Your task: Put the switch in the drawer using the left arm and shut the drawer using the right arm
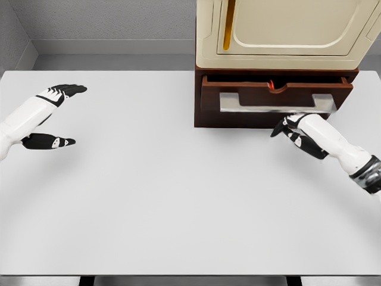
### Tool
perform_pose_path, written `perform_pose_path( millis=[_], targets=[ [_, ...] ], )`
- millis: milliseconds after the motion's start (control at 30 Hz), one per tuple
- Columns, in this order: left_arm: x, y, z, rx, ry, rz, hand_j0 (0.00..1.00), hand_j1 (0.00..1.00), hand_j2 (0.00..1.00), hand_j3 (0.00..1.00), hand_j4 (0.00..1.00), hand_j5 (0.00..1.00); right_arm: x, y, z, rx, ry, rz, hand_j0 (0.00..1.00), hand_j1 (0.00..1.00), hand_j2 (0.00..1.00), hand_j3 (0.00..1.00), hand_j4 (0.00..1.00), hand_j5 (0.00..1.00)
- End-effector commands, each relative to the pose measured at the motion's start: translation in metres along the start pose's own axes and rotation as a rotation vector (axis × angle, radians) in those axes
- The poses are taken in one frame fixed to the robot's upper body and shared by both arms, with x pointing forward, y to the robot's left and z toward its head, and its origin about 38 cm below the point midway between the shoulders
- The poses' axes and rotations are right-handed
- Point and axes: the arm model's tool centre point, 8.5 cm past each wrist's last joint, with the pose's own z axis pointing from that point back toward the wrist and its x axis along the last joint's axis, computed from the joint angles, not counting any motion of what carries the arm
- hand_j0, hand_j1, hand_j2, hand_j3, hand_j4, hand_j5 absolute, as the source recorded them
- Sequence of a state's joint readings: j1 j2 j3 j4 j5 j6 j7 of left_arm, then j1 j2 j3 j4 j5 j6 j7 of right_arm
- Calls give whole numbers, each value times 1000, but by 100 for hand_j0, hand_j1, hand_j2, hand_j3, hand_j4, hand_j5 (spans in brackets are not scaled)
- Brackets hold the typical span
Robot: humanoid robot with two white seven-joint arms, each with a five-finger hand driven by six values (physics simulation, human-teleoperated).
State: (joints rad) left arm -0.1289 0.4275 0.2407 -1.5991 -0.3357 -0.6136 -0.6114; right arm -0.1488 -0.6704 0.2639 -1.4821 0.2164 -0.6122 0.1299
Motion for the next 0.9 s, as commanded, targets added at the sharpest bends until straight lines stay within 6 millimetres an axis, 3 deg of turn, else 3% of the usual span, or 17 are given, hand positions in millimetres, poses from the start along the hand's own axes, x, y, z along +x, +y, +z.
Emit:
perform_pose_path(
  millis=[0, 867],
  targets=[
    [1, 1, 0, 5, -3, 5, 100, 100, 100, 100, 100, 100, -5, 5, 1, -4, 17, -25, 39, 39, 39, 39, 39, 39],
    [4, 2, -1, 9, -10, 0, 100, 100, 100, 100, 100, 100, -22, 3, -18, -52, 45, -51, 38, 38, 38, 38, 38, 38]
  ],
)
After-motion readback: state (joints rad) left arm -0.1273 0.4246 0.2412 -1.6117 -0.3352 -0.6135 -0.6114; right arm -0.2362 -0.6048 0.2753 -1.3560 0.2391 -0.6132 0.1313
